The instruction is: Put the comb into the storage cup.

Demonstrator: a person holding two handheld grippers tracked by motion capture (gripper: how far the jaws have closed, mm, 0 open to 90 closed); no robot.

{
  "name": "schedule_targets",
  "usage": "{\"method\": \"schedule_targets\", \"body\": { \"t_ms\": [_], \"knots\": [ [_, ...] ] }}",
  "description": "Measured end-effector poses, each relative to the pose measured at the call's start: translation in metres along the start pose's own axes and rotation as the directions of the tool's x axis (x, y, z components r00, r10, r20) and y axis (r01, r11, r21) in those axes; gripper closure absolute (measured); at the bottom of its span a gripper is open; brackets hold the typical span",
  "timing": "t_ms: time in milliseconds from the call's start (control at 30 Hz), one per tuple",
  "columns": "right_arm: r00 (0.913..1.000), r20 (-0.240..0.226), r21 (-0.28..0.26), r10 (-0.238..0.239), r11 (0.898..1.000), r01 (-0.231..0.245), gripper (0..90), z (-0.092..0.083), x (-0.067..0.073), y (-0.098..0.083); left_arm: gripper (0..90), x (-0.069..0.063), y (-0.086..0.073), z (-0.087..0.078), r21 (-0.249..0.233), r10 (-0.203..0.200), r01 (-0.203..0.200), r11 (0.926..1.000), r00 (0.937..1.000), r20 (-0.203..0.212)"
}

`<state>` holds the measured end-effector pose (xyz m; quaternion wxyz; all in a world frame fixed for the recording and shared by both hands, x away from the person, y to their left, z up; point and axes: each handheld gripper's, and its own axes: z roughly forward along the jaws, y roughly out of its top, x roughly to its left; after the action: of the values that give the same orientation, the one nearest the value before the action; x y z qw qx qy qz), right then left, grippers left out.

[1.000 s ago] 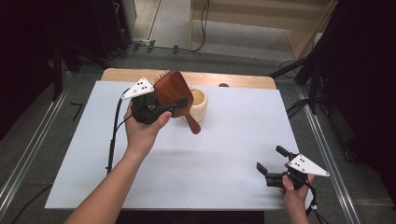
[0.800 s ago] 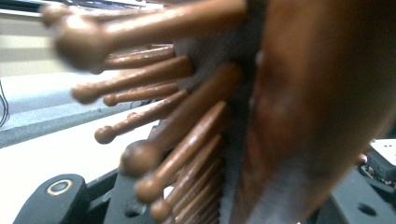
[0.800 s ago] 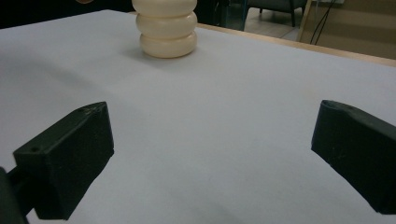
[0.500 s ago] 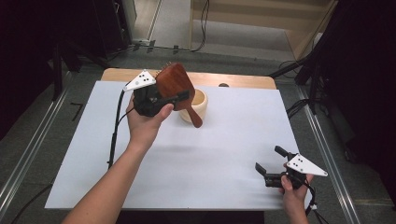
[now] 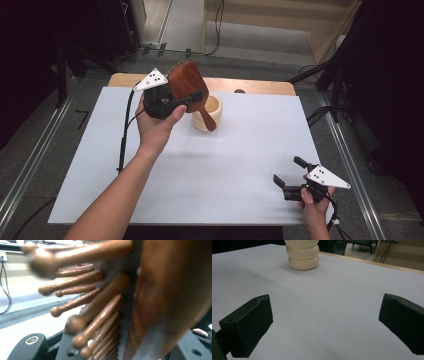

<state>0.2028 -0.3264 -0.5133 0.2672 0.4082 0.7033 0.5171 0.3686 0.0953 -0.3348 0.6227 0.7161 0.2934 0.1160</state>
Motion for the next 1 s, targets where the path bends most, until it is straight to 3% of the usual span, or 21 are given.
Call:
{"method": "schedule_targets", "body": {
  "t_ms": [1000],
  "knots": [
    [1.0,-0.004,0.002,-0.002,1.0,0.002,0.0,0.001,0.0,0.0,58.7,0.024,0.006,0.011,-0.014,-0.03,0.03,0.9995,0.9991,-0.028]
  ]
}}
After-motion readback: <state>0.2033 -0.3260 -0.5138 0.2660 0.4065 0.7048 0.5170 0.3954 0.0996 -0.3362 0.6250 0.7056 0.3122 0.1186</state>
